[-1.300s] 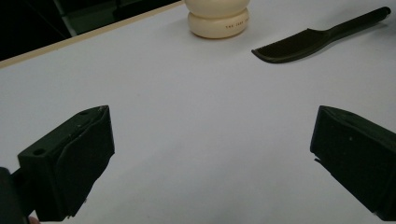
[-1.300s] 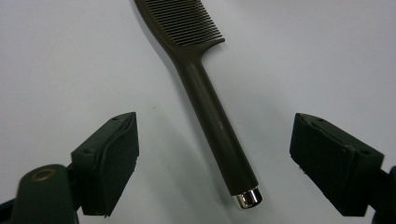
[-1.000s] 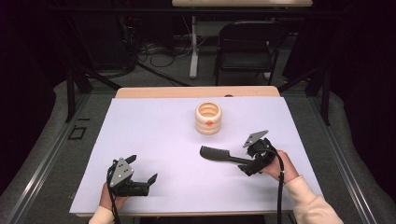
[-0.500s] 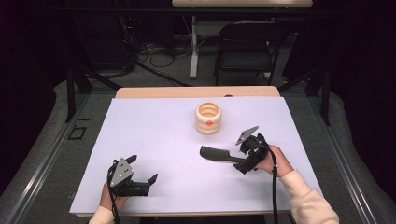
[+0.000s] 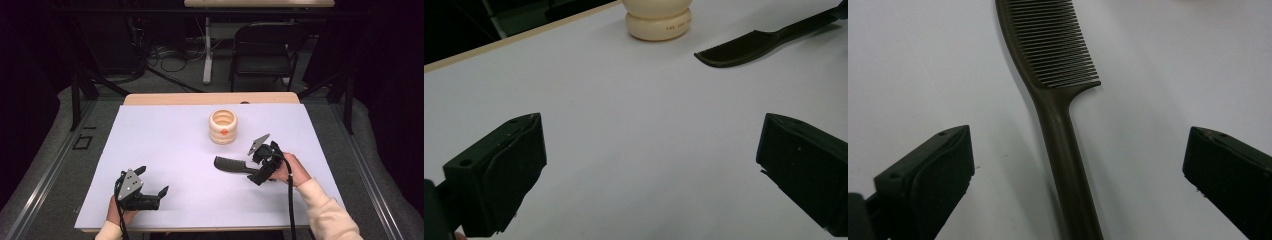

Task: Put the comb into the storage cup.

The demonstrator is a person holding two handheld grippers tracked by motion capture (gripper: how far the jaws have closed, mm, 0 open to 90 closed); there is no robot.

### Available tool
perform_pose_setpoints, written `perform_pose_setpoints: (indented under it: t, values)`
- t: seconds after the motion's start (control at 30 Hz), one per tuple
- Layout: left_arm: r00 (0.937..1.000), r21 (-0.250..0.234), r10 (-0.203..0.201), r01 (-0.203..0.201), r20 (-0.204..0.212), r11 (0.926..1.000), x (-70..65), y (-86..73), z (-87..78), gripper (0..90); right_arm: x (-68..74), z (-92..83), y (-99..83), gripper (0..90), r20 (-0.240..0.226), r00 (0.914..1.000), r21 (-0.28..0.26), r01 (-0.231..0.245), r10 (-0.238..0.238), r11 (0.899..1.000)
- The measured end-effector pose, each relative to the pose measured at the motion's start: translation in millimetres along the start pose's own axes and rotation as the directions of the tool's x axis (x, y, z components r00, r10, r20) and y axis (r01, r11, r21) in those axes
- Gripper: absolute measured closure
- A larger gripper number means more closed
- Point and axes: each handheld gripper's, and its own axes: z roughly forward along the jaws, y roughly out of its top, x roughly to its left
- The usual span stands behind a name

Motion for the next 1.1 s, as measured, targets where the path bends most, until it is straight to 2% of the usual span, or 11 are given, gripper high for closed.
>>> perform_pose_setpoints:
  t: [0.2,0.3,0.37,0.4,0.47,0.53,0.57,0.73,0.83,1.0,1.1]
  values:
    - [1.0000,-0.005,0.003,-0.003,0.009,1.0000,-0.2,0.2,-0.4,0.0,0.9,3.8,3.0,3.4,0.003,0.9998,0.024,0.021,-0.022,0.999]
    - [1.0000,-0.002,0.002,-0.002,0.008,1.0000,-0.1,0.0,-0.4,0.0,3.1,4.1,6.1,15.2,0.019,0.9983,0.024,0.054,-0.055,0.998]
    - [1.0000,-0.003,-0.001,0.001,0.006,1.0000,0.3,-0.1,-0.3,0.0,3.8,4.2,7.0,16.3,0.025,0.9978,0.027,0.060,-0.061,0.998]
    - [1.0000,-0.003,-0.001,0.001,0.005,1.0000,0.3,-0.1,-0.1,0.0,5.6,5.3,8.9,21.6,0.020,0.9963,0.040,0.083,-0.083,0.996]
    - [1.0000,-0.001,0.002,-0.002,0.007,1.0000,0.1,-0.1,-0.1,0.0,6.5,6.1,10.1,24.3,0.022,0.9954,0.048,0.092,-0.093,0.995]
    - [1.0000,-0.002,0.001,-0.001,0.010,1.0000,0.1,-0.1,-0.3,0.0,9.8,9.2,13.5,33.3,0.015,0.9919,0.069,0.125,-0.126,0.990]
    - [1.0000,-0.003,0.000,0.000,0.010,1.0000,-0.2,-0.1,-0.1,0.0,9.8,9.2,13.5,33.3,0.015,0.9919,0.069,0.125,-0.126,0.990]
    - [0.9999,-0.003,0.000,0.000,0.011,1.0000,-0.3,-0.1,-0.1,0.0,12.9,12.3,17.1,51.0,0.001,0.9815,0.116,0.190,-0.192,0.975]
    - [0.9999,-0.001,0.001,-0.001,0.012,1.0000,-0.5,-0.2,-0.2,0.0,13.7,13.4,17.9,54.7,-0.002,0.9787,0.130,0.204,-0.205,0.970]
    - [0.9999,-0.003,-0.002,0.002,0.013,1.0000,-0.5,-0.3,0.2,0.0,15.5,18.5,22.4,63.0,-0.015,0.9678,0.187,0.250,-0.251,0.950]
    - [0.9999,-0.003,-0.001,0.001,0.012,1.0000,-0.6,-0.2,0.3,0.0,16.1,21.8,24.0,65.3,-0.014,0.9647,0.206,0.260,-0.263,0.943]
